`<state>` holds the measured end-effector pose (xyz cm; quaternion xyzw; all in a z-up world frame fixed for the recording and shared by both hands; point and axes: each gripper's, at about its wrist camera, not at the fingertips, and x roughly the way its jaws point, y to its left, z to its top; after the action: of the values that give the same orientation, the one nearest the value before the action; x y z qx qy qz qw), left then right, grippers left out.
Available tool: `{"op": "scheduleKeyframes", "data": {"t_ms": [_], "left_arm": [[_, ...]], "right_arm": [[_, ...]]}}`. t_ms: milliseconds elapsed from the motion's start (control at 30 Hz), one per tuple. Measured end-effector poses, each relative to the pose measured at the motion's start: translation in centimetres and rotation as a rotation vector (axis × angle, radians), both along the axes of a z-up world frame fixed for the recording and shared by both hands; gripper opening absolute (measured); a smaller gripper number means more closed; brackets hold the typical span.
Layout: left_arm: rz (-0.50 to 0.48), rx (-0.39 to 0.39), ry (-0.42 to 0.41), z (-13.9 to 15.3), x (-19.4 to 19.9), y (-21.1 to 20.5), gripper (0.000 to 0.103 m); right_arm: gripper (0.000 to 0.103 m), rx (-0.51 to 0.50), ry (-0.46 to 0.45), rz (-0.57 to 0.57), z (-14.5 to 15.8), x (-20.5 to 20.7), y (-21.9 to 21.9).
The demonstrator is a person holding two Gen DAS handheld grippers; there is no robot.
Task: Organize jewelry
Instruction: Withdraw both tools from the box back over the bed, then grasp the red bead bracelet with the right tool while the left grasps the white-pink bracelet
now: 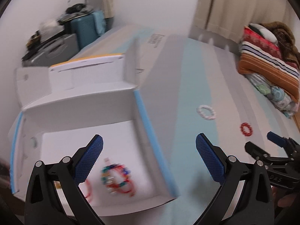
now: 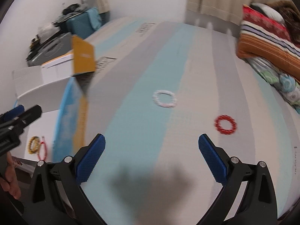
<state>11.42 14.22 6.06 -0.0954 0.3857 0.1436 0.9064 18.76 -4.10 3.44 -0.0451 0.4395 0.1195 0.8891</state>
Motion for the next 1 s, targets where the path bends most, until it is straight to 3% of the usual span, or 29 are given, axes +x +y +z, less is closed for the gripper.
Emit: {"op": "scheduleKeyframes", "data": {"t_ms": [233, 500, 1000], "left_arm": [[-0.087, -0.020, 0.014, -1.8, 5.7, -5.6, 0.097], [-0.144, -0.010, 0.047, -4.8, 10.9, -9.4, 0.097], [-0.184, 0.020, 0.091, -11.8, 20.8, -10.9, 0.097]], "right_arm": [[0.096, -0.023, 0.031, -0.085, -2.4, 3.5, -7.8], [0.096, -0.026, 0.051, -0.157, -5.2, 6.5, -13.7], [0.095, -0.043, 0.095, -0.219, -11.6, 11.6, -18.2]]}}
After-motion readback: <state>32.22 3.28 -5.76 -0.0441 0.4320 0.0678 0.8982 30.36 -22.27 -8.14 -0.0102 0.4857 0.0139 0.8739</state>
